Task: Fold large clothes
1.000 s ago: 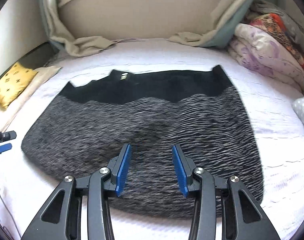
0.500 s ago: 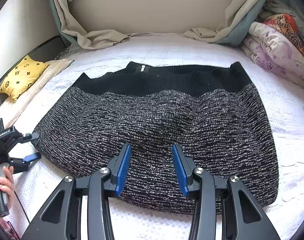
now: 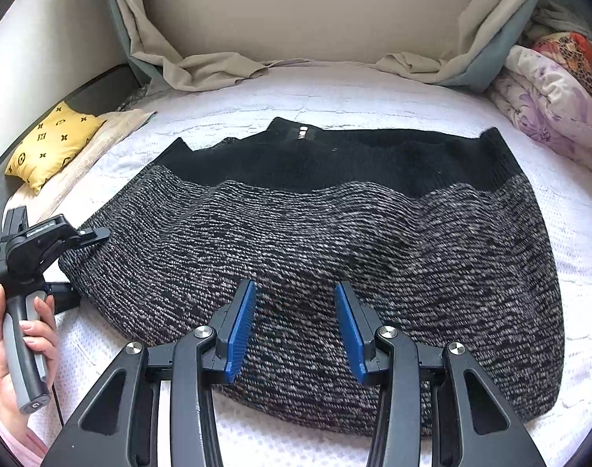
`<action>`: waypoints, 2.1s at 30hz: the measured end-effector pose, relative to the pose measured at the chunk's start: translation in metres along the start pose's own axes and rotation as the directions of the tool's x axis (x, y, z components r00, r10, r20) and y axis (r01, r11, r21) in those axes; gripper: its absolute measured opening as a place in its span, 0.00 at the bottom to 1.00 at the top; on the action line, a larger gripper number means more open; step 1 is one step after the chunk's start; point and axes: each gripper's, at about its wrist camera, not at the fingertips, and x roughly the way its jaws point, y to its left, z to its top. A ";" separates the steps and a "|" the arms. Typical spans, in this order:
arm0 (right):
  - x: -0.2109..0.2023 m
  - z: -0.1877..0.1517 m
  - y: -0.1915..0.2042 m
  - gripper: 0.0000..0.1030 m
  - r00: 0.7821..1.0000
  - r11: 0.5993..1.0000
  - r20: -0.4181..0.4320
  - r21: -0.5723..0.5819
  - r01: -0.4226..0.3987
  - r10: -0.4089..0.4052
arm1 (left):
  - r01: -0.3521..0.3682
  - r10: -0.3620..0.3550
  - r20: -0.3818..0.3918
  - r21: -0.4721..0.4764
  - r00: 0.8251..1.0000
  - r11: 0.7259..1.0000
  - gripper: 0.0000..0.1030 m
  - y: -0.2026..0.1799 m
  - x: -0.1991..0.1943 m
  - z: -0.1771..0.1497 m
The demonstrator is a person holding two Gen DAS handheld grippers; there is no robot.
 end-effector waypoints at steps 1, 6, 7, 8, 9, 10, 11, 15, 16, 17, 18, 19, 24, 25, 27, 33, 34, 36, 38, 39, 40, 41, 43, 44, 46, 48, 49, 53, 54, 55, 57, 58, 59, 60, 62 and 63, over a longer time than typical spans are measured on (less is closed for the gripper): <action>0.002 0.001 0.001 0.35 1.000 1.000 0.000 -0.008 0.006 -0.006 | -0.007 0.007 0.007 0.019 1.000 1.000 0.41 -0.002 0.000 0.000; 0.023 -0.001 0.003 0.23 0.998 0.999 -0.052 -0.024 0.021 -0.022 | -0.053 0.048 0.044 0.116 0.998 0.992 0.27 -0.018 -0.004 -0.001; 0.029 -0.003 0.003 0.23 0.997 0.999 -0.065 -0.032 0.027 -0.029 | -0.068 0.060 0.057 0.148 0.997 0.987 0.25 -0.025 -0.006 -0.001; 0.035 -0.005 0.003 0.23 0.996 0.999 -0.081 -0.039 0.030 -0.033 | -0.080 0.068 0.071 0.173 0.995 0.982 0.25 -0.032 -0.009 -0.002; 0.038 -0.007 0.003 0.23 0.996 0.999 -0.088 -0.039 0.029 -0.032 | -0.095 0.077 0.090 0.216 0.993 0.972 0.24 -0.043 -0.012 -0.004; 0.040 -0.008 0.001 0.23 0.995 0.999 -0.091 -0.035 0.025 -0.028 | -0.110 0.083 0.111 0.263 0.990 0.958 0.23 -0.055 -0.015 -0.006; 0.042 -0.008 -0.001 0.23 0.995 1.000 -0.094 -0.026 0.016 -0.019 | -0.119 0.085 0.126 0.298 0.988 0.947 0.23 -0.064 -0.018 -0.008; 0.042 -0.007 -0.011 0.23 0.994 0.999 -0.104 0.031 -0.028 0.031 | -0.131 0.054 0.173 0.468 0.983 0.874 0.22 -0.126 -0.031 -0.022; 0.040 -0.006 -0.016 0.23 0.993 0.997 -0.109 0.061 -0.049 0.055 | -0.133 0.047 0.180 0.500 0.983 0.856 0.22 -0.142 -0.032 -0.026; 0.036 -0.005 -0.023 0.22 0.990 0.993 -0.113 0.096 -0.071 0.082 | -0.132 0.041 0.181 0.522 0.983 0.842 0.22 -0.155 -0.032 -0.030; 0.035 -0.004 -0.027 0.22 0.989 0.989 -0.115 0.122 -0.084 0.098 | -0.129 0.034 0.181 0.550 0.983 0.825 0.21 -0.171 -0.032 -0.036; 0.030 -0.004 -0.036 0.22 0.986 0.981 -0.115 0.165 -0.102 0.122 | -0.129 0.029 0.181 0.575 0.983 0.808 0.21 -0.187 -0.031 -0.042; 0.001 -0.001 -0.081 0.22 0.987 0.946 -0.059 0.302 -0.122 0.146 | -0.127 -0.012 0.193 0.695 0.981 0.708 0.20 -0.255 -0.023 -0.081; -0.007 -0.001 -0.093 0.22 0.988 0.936 -0.041 0.330 -0.125 0.146 | -0.129 -0.021 0.196 0.718 0.980 0.684 0.20 -0.266 -0.022 -0.092; -0.020 -0.002 -0.115 0.22 0.989 0.913 -0.011 0.384 -0.134 0.149 | -0.131 -0.044 0.201 0.773 0.979 0.621 0.20 -0.292 -0.020 -0.120; -0.054 -0.019 -0.180 0.24 0.981 0.810 0.078 0.554 -0.191 0.177 | -0.087 -0.084 0.142 0.880 0.986 0.467 0.20 -0.347 0.009 -0.204; -0.059 -0.022 -0.188 0.24 0.979 0.794 0.090 0.574 -0.201 0.183 | -0.072 -0.085 0.122 0.894 0.989 0.442 0.20 -0.353 0.016 -0.221; -0.065 -0.028 -0.203 0.24 0.974 0.756 0.114 0.614 -0.226 0.198 | -0.048 -0.078 0.086 0.918 0.993 0.393 0.20 -0.358 0.031 -0.252; -0.071 -0.037 -0.217 0.24 0.962 0.711 0.141 0.650 -0.268 0.233 | -0.035 -0.060 0.060 0.936 0.996 0.349 0.20 -0.355 0.042 -0.280; -0.070 -0.040 -0.222 0.24 0.950 0.678 0.160 0.669 -0.305 0.269 | -0.031 -0.045 0.049 0.944 0.998 0.329 0.20 -0.351 0.049 -0.292; -0.068 -0.042 -0.227 0.24 0.935 0.644 0.176 0.685 -0.341 0.307 | -0.029 -0.035 0.042 0.948 0.999 0.318 0.20 -0.347 0.055 -0.300; -0.065 -0.044 -0.231 0.31 0.919 0.613 0.190 0.695 -0.375 0.347 | -0.027 -0.031 0.039 0.949 0.999 0.314 0.20 -0.344 0.057 -0.305; -0.051 -0.044 -0.233 0.46 0.868 0.532 0.204 0.719 -0.447 0.453 | -0.021 -0.037 0.036 0.944 0.999 0.330 0.20 -0.339 0.058 -0.304; -0.043 -0.044 -0.233 0.48 0.853 0.506 0.198 0.732 -0.456 0.483 | -0.010 -0.043 0.027 0.936 0.999 0.351 0.20 -0.334 0.056 -0.297; -0.026 -0.042 -0.233 0.55 0.811 0.443 0.214 0.747 -0.495 0.544 | 0.016 -0.056 0.006 0.919 0.998 0.393 0.20 -0.329 0.051 -0.283; -0.016 -0.040 -0.234 0.60 0.767 0.368 0.263 0.757 -0.540 0.585 | 0.031 -0.070 -0.002 0.907 0.998 0.419 0.20 -0.326 0.046 -0.273; -0.015 -0.037 -0.233 0.61 0.752 0.350 0.283 0.751 -0.560 0.595 | 0.040 -0.076 -0.007 0.901 0.997 0.431 0.20 -0.324 0.043 -0.268; -0.009 -0.023 -0.230 0.70 0.706 0.307 0.335 0.726 -0.615 0.624 | 0.071 -0.101 -0.026 0.878 0.994 0.473 0.20 -0.321 0.036 -0.255; -0.005 -0.019 -0.230 0.70 0.700 0.301 0.337 0.725 -0.619 0.630 | 0.073 -0.105 -0.026 0.876 0.994 0.477 0.20 -0.319 0.034 -0.252; -0.004 -0.016 -0.229 0.71 0.694 0.294 0.343 0.722 -0.626 0.634 | 0.075 -0.106 -0.027 0.876 0.994 0.477 0.20 -0.317 0.032 -0.251; 0.002 -0.008 -0.223 0.74 0.694 0.306 0.331 0.718 -0.625 0.639 | 0.076 -0.108 -0.028 0.877 0.994 0.474 0.20 -0.314 0.030 -0.249; 0.004 -0.004 -0.220 0.74 0.696 0.313 0.320 0.719 -0.621 0.643 | 0.076 -0.108 -0.029 0.881 0.994 0.467 0.20 -0.312 0.030 -0.249; 0.009 -0.002 -0.216 0.75 0.692 0.315 0.306 0.721 -0.617 0.654 | 0.074 -0.108 -0.028 0.885 0.994 0.459 0.20 -0.312 0.029 -0.250; 0.008 -0.003 -0.215 0.76 0.689 0.314 0.297 0.724 -0.614 0.661 | 0.069 -0.106 -0.024 0.894 0.994 0.443 0.20 -0.311 0.029 -0.253; 0.016 0.000 -0.211 0.77 0.679 0.310 0.278 0.730 -0.609 0.680 | 0.053 -0.098 -0.014 0.912 0.995 0.406 0.20 -0.309 0.030 -0.261; 0.019 0.002 -0.209 0.77 0.678 0.317 0.267 0.728 -0.608 0.685 | 0.044 -0.094 -0.009 0.922 0.996 0.385 0.20 -0.307 0.031 -0.265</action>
